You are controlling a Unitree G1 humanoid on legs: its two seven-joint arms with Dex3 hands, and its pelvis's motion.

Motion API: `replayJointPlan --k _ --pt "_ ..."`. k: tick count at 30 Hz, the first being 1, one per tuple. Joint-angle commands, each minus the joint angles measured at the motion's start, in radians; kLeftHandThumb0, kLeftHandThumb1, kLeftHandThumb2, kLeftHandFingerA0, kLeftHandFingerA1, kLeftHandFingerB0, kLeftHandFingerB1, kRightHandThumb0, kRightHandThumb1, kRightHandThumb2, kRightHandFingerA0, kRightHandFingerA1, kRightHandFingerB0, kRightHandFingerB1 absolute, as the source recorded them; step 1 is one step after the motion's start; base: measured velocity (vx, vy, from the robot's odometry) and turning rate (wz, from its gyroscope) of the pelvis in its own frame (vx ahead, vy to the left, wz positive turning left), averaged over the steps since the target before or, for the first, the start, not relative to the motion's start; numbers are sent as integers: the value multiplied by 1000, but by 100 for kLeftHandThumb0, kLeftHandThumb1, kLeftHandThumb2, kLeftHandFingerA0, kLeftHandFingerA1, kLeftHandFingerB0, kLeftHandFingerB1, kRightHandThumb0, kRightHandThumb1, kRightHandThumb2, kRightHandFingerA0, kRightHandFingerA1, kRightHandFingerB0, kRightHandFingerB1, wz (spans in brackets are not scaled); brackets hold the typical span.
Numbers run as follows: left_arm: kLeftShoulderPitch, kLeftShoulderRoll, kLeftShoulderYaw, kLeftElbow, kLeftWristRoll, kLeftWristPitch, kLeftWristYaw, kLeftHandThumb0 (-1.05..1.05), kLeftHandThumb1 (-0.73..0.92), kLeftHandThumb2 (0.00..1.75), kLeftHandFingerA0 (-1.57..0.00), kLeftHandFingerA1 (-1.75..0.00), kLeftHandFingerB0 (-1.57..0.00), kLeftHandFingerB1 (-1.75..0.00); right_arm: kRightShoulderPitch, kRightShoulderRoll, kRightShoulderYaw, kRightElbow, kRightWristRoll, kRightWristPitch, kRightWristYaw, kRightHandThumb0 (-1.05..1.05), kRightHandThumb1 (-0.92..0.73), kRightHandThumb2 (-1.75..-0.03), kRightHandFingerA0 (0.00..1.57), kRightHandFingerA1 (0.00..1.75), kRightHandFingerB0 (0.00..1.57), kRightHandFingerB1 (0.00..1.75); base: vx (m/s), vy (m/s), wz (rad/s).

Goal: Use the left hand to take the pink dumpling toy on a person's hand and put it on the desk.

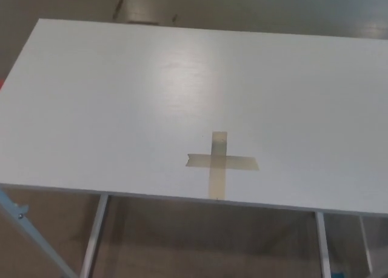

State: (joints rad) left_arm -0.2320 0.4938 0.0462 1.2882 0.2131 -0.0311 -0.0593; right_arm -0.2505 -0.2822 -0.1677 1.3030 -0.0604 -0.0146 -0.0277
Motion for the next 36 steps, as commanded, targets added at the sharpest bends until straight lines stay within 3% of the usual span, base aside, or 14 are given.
replayJointPlan --k 1,3,4,10,11,12,13,14,15,16,21,34,35,36 --pt "2 1 5 23 -14 -26 -22 -37 49 72 -74 -57 -43 -47 5 -4 -15 20 12 -15 -10 -20 -70 -61 66 46 52 42 0 0 0" --pt "2 3 6 25 -15 -29 -26 -37 49 72 -75 -58 -42 -47 4 -5 -11 23 4 -16 -8 -20 -69 -61 66 46 52 42 0 0 0" --pt "2 4 6 24 -14 -30 -26 -28 59 58 -81 -48 -47 -38 3 -6 -9 23 2 -16 -9 -20 -69 -61 66 46 52 42 0 0 0" --pt "4 6 -7 25 0 -33 -15 -28 59 58 -83 -49 -47 -38 7 -6 -8 24 1 -20 -8 -20 -69 -61 66 46 52 42 0 0 0" --pt "5 5 -5 25 -2 -33 -13 -37 49 72 -76 -58 -42 -47 7 -7 -9 25 2 -20 -6 -20 -69 -61 66 46 52 42 0 0 0" --pt "5 2 -1 24 -8 -31 -12 -37 49 72 -76 -58 -42 -47 6 -7 -10 26 3 -20 -4 -20 -69 -61 66 46 52 42 0 0 0" --pt "5 2 0 24 -9 -30 -10 -28 58 58 -83 -50 -47 -38 7 -7 -9 26 2 -21 -4 -20 -69 -61 66 46 52 42 0 0 0" --pt "4 2 -2 24 -8 -28 -12 -37 48 73 -77 -59 -41 -47 8 -7 -7 26 0 -23 -4 -20 -70 -61 66 46 52 42 0 0 0" --pt "3 3 -2 24 -8 -26 -14 -37 48 73 -77 -59 -41 -47 8 -7 -8 26 0 -24 -4 -20 -70 -61 66 46 52 42 0 0 0" --pt "2 4 -2 25 -8 -24 -18 -28 59 58 -81 -49 -47 -38 8 -7 -9 28 1 -24 -3 -20 -70 -61 66 46 52 42 0 0 0" --pt "0 2 2 27 -12 -25 -17 -28 59 58 -82 -57 -47 -38 7 -7 -12 29 4 -23 -1 -21 -71 -61 65 46 52 41 0 0 0" --pt "1 3 7 26 -16 -35 -31 -28 60 58 -80 -49 -48 -38 6 -4 -12 27 3 -20 1 -21 -71 -61 66 46 53 42 0 0 0" --pt "0 3 7 25 -16 -33 -33 -37 50 73 -74 -58 -43 -47 6 -5 -13 27 4 -20 4 -21 -71 -61 66 46 52 42 0 0 0" --pt "0 3 7 25 -16 -33 -33 -37 50 73 -74 -58 -43 -47 6 -5 -13 27 4 -20 4 -21 -71 -61 66 46 52 42 0 0 0"
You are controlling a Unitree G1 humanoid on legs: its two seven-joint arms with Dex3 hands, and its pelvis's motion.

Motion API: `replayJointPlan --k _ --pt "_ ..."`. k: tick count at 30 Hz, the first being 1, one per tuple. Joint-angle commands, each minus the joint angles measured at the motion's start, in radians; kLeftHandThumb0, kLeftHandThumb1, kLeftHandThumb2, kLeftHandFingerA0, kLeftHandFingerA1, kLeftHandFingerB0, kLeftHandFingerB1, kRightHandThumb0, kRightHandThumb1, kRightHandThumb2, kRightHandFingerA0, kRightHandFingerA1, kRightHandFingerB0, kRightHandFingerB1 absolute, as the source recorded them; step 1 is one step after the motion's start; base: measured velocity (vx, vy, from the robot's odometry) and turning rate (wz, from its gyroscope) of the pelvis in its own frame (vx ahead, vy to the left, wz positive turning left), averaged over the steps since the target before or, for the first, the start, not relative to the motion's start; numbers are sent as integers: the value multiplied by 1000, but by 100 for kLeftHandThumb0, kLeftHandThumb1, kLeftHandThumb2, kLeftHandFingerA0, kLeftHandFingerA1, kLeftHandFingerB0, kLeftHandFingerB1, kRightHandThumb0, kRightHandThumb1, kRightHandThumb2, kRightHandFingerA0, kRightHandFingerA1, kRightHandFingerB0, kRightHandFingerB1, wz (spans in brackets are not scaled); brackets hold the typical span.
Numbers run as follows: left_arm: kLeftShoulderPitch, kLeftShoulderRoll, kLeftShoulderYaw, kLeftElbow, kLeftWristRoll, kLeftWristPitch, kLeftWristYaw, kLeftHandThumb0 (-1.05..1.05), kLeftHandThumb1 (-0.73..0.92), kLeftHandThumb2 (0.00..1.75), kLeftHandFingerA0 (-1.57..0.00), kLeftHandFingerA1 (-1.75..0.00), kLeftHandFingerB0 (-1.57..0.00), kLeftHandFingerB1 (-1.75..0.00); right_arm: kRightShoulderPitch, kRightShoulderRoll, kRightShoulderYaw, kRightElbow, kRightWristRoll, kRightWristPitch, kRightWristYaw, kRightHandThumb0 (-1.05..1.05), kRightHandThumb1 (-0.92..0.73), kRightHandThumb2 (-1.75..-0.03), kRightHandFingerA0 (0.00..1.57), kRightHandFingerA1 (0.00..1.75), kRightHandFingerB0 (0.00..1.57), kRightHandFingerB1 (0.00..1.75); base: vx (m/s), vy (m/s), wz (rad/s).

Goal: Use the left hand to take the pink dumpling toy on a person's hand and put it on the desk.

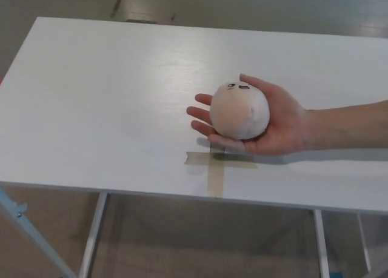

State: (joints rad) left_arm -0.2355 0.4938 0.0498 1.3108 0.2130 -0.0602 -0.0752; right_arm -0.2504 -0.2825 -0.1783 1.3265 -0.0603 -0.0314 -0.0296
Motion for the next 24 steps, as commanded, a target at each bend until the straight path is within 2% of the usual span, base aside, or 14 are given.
replayJointPlan --k 1,4,5,8,10,11,12,13,14,16,17,18,20,24 --pt "2 1 6 2 -18 -4 -17 -37 49 73 -74 -58 -43 -47 5 -6 -2 4 4 -3 9 -21 -71 -61 66 46 52 42 0 0 0" --pt "4 -4 9 -5 -20 -18 -14 -37 49 73 -74 -58 -43 -47 5 -6 -2 4 4 -2 10 -21 -71 -61 66 46 52 42 0 0 0" --pt "4 -8 12 -12 -24 -26 -13 -28 59 58 -81 -50 -47 -39 5 -7 0 4 2 -1 11 -21 -71 -61 66 46 52 41 0 0 0" --pt "27 -19 28 -71 -49 -84 -32 -28 57 58 -82 -55 -46 -38 10 -5 4 4 -2 -3 12 -21 -71 -61 66 46 52 41 0 0 0" --pt "52 -18 29 -119 -56 -119 -51 -28 55 57 -80 -51 -46 -38 11 -6 5 4 -2 -3 12 -21 -71 -61 66 46 51 41 0 0 0" --pt "70 -16 27 -150 -58 -136 -61 -28 55 56 -74 -46 -46 -38 11 -7 4 4 -1 -4 13 -21 -71 -61 66 46 51 41 0 0 0" --pt "121 -7 26 -230 -65 -171 -83 -39 45 68 -61 -52 -40 -45 14 -9 5 4 -1 -5 14 -21 -71 -61 66 46 51 41 0 0 0" --pt "121 -7 26 -230 -65 -171 -83 -39 45 68 -61 -52 -40 -45 14 -9 5 4 -1 -5 14 -21 -71 -61 66 46 51 41 0 0 0" --pt "239 12 43 -418 -97 -212 -117 -46 43 70 -51 -50 -38 -44 16 -9 5 3 -1 -7 17 -21 -72 -61 66 46 51 41 0 0 0" --pt "315 19 59 -548 -120 -221 -135 -50 43 70 -48 -49 -39 -44 17 -10 5 3 0 -8 18 -21 -72 -61 65 46 51 41 0 0 0" --pt "386 23 80 -662 -148 -234 -153 -49 47 55 -52 -41 -42 -36 17 -9 4 3 1 -7 20 -22 -72 -62 65 46 51 41 0 0 0" --pt "421 24 91 -716 -162 -242 -163 -49 47 55 -52 -41 -42 -36 17 -8 4 4 1 -7 20 -22 -72 -62 65 46 51 41 0 0 0" --pt "610 50 150 -977 -263 -335 -257 -55 49 56 -51 -39 -38 -34 13 -9 5 6 0 -1 19 -22 -72 -62 65 46 51 41 0 0 0" --pt "806 65 243 -1253 -407 -400 -344 -54 48 55 -49 -39 -35 -33 11 -14 2 6 1 0 16 -22 -72 -62 65 46 51 41 0 0 0"
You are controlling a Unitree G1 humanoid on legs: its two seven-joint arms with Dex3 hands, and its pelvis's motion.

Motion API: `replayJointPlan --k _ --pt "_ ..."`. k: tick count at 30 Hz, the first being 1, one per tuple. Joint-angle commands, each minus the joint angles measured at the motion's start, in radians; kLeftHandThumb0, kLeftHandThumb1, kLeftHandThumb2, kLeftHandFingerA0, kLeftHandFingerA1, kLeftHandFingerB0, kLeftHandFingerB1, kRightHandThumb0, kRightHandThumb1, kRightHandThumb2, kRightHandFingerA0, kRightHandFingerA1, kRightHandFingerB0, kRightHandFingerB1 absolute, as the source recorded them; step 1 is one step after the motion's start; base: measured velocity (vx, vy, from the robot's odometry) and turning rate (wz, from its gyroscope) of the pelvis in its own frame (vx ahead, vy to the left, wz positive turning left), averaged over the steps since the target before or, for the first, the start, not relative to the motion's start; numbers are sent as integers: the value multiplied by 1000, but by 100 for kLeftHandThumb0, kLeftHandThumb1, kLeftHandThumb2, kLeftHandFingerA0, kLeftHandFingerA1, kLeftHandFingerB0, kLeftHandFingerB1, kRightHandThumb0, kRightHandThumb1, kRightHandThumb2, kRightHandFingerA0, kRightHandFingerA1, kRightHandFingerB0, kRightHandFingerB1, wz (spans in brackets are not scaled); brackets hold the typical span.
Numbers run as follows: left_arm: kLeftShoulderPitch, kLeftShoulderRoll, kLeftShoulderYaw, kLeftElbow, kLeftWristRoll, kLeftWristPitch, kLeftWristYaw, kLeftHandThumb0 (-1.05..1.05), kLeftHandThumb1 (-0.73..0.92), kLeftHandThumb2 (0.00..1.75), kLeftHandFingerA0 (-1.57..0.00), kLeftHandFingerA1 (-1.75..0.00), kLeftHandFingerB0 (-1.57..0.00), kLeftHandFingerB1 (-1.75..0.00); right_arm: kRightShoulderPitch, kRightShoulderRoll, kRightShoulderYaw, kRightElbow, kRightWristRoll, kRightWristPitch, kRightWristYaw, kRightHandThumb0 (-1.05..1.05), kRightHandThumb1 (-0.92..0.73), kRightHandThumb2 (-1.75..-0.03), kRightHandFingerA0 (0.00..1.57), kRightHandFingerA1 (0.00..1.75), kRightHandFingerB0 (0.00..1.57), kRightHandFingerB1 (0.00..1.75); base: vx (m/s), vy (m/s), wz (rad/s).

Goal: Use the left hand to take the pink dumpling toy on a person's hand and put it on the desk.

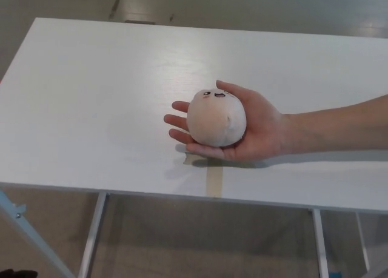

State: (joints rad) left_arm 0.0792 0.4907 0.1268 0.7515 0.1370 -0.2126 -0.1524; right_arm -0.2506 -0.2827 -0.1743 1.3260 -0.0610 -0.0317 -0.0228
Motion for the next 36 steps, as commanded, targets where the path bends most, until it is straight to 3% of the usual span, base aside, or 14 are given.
replayJointPlan --k 1,7,13,16,18,19,20,22,29,30,32,36 --pt "528 69 195 -741 -377 -287 -288 -53 47 55 -48 -39 -35 -33 11 -14 -1 7 1 0 8 -22 -73 -62 65 46 51 41 0 0 0" --pt "642 49 366 -979 -614 -377 -371 -54 44 54 -49 -41 -31 -32 9 -16 4 5 -3 0 11 -22 -73 -62 65 46 52 41 0 0 0" --pt "648 47 564 -1230 -802 -353 -346 -56 44 54 -46 -42 -28 -31 2 -13 2 4 -1 1 7 -21 -72 -61 66 46 53 42 0 0 0" --pt "633 53 588 -1259 -811 -350 -332 -56 44 54 -45 -43 -28 -31 0 -14 0 4 0 2 7 -21 -72 -61 66 46 53 42 0 0 0" --pt "561 93 641 -1305 -831 -329 -295 -58 43 54 -45 -39 -28 -31 -2 -15 -2 4 3 3 10 -21 -71 -61 66 46 53 42 0 0 0" --pt "515 121 665 -1321 -842 -307 -279 -61 38 69 -40 -45 -24 -38 -3 -15 -2 4 3 4 11 -21 -71 -61 66 46 53 42 0 0 0" --pt "422 179 690 -1335 -846 -259 -247 -57 43 54 -43 -36 -28 -30 -5 -15 -3 4 4 5 12 -21 -71 -61 66 46 54 42 0 0 0" --pt "336 231 691 -1336 -832 -215 -220 -57 43 54 -42 -36 -28 -30 -7 -14 -4 4 5 6 12 -22 -72 -61 66 46 54 42 0 0 0" --pt "-50 438 527 -1303 -694 -1 -158 -60 47 55 -40 -38 -27 -30 -15 -15 0 3 2 10 14 -22 -71 -61 66 46 54 42 0 0 1" --pt "-141 468 461 -1275 -662 41 -164 -66 41 73 -37 -47 -22 -38 -16 -15 -1 2 4 11 16 -22 -71 -61 66 46 53 42 0 0 0" --pt "-335 518 315 -1221 -593 139 -186 -66 41 72 -36 -46 -24 -38 -18 -16 -3 3 5 13 20 -22 -71 -61 66 46 51 41 0 0 0" --pt "-608 471 106 -1126 -435 231 -253 -64 40 70 -36 -45 -25 -38 -22 -14 -5 2 9 11 25 -21 -71 -61 66 46 50 41 0 0 0"
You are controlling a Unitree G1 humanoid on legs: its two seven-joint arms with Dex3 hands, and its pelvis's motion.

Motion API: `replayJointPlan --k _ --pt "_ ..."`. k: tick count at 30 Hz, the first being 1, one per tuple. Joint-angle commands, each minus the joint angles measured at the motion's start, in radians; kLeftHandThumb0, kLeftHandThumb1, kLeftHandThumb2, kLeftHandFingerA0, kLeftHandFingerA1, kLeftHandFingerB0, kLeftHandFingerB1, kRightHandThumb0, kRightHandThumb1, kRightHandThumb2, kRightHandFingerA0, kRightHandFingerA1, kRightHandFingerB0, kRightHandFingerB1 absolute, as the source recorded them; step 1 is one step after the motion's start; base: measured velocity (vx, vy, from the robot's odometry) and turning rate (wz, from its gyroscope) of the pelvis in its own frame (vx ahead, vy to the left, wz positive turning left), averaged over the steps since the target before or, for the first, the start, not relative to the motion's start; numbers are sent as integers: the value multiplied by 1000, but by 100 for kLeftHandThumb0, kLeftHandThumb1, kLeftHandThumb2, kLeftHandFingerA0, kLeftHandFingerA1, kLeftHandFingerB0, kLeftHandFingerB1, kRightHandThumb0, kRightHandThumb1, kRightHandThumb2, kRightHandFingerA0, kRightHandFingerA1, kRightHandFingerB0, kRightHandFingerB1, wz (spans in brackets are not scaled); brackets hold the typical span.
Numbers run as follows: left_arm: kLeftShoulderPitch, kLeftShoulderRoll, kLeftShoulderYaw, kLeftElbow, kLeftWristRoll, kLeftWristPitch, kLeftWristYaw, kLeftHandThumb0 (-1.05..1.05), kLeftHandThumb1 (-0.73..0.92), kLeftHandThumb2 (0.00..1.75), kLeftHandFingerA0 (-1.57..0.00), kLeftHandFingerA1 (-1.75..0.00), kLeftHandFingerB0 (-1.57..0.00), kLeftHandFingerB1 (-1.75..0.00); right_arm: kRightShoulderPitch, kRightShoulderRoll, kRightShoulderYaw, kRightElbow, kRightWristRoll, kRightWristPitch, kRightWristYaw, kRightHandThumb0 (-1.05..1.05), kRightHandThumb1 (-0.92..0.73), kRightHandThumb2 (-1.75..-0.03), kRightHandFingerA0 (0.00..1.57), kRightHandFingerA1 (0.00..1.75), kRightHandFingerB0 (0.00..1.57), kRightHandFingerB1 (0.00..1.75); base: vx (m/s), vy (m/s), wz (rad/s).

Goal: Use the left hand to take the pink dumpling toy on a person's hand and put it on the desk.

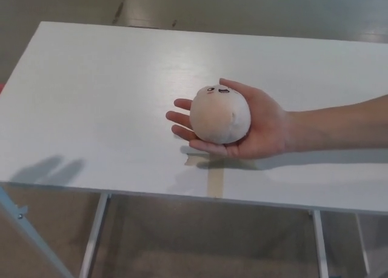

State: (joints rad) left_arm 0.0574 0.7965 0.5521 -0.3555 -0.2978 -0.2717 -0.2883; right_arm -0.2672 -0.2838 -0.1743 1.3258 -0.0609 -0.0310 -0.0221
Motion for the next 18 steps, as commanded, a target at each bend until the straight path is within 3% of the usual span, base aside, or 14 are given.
replayJointPlan --k 1,5,9,18 --pt "-662 131 -381 18 57 301 -142 -64 40 70 -36 -45 -25 -38 -7 -12 -5 1 9 8 26 -21 -71 -61 66 46 50 41 0 0 0" --pt "-774 72 -472 84 155 310 -176 -65 40 70 -36 -45 -25 -38 -9 -11 -6 3 9 9 24 -21 -71 -61 66 46 51 41 0 0 0" --pt "-968 -58 -658 300 350 294 -232 -65 39 72 -32 -45 -20 -37 -9 -12 -4 3 7 10 23 -22 -71 -61 66 46 51 41 0 0 0" --pt "-1138 -154 -860 538 518 320 -248 -68 40 73 -28 -43 -16 -36 -11 -9 -9 1 11 4 18 -22 -71 -61 66 46 52 41 0 0 0"
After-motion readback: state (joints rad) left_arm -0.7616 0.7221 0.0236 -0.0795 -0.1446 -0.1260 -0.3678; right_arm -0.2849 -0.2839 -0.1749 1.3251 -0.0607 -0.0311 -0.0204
